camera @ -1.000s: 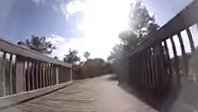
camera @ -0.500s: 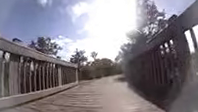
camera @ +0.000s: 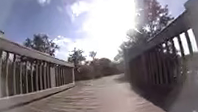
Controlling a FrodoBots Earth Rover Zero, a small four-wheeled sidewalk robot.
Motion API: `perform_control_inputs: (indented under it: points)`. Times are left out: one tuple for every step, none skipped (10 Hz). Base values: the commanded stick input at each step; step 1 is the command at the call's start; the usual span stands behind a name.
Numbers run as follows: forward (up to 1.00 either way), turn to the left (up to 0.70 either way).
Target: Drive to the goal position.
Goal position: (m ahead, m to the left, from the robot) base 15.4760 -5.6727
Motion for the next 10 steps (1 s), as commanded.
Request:
perform_control_inputs:
  points:
    - [0.7,0.0]
    - [0.7,0.0]
    - [0.7,0.0]
    - [0.7,0.0]
    - [0.7,0.0]
    - [0.7,0.0]
    - [0.7,0.0]
    - [0.7,0.0]
    - [0.7,0.0]
    - [0.7,0.0]
